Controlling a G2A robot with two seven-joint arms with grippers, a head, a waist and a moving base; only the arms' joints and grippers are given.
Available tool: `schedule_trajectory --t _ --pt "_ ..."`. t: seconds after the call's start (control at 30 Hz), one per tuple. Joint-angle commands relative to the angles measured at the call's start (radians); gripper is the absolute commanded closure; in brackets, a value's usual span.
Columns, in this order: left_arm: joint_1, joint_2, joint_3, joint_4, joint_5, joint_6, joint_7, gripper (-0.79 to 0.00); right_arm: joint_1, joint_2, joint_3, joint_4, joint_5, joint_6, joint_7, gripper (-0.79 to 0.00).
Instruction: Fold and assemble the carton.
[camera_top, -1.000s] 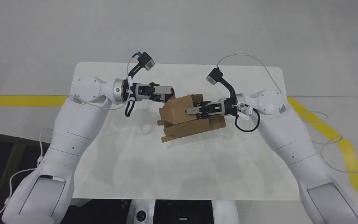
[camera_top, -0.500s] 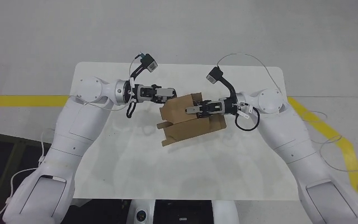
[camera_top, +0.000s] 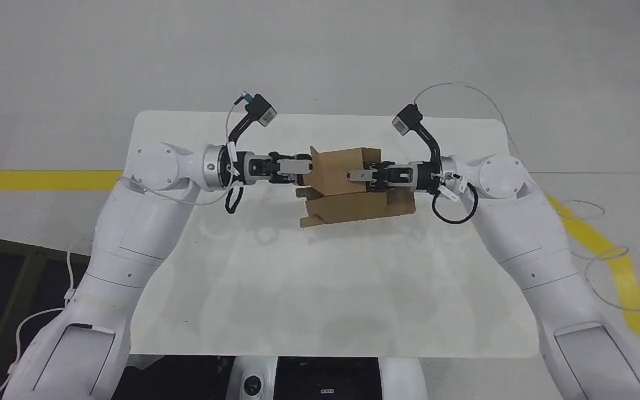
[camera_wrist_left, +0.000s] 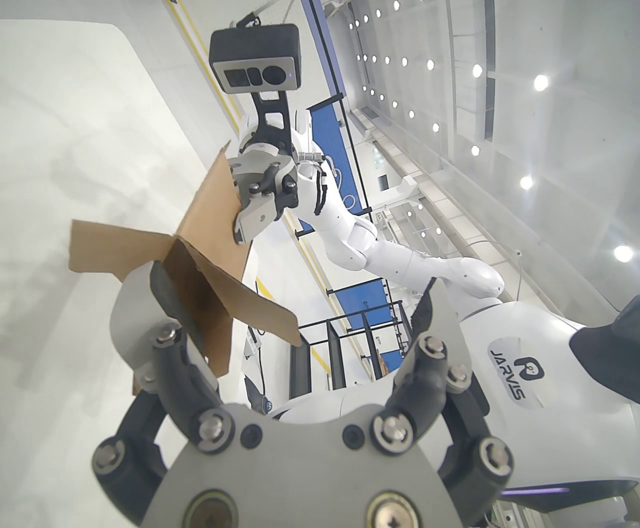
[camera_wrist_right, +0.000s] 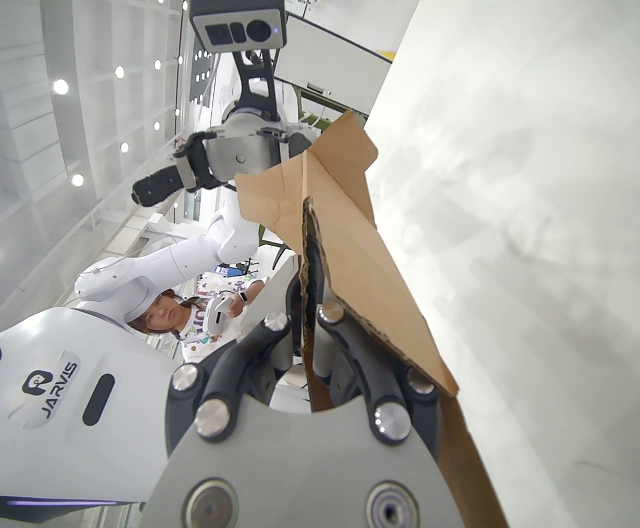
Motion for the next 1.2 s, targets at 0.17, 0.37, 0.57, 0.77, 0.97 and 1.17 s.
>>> schedule_trajectory --t 0.17,0.37,0.57,0.77,0.97,1.17 --pt "0.010 0.001 0.002 -0.005 0.004 0.007 0.004 -0.785 -0.006 0.000 0.013 -0.021 -0.004 0.008 -0.038 0.000" --pt "0.012 0.001 0.006 -0.011 -0.009 0.014 -0.006 -0.785 -0.009 0.000 0.028 -0.021 -0.017 0.008 -0.080 0.000" --pt "0.014 -0.001 0.011 -0.019 -0.028 0.022 -0.017 -0.785 -0.012 0.000 0.040 -0.029 -0.049 0.009 -0.129 0.000" --pt "0.018 -0.004 0.025 -0.037 -0.045 0.031 -0.030 -0.785 -0.012 -0.001 0.046 -0.047 -0.067 0.013 -0.167 0.000" --pt "0.023 -0.007 0.042 -0.050 -0.048 0.038 -0.035 -0.785 -0.015 -0.003 0.052 -0.057 -0.077 0.016 -0.197 0.000" --pt "0.018 -0.012 0.062 -0.041 -0.047 0.041 -0.031 -0.785 -0.031 -0.007 0.044 -0.091 -0.072 0.024 -0.210 0.000"
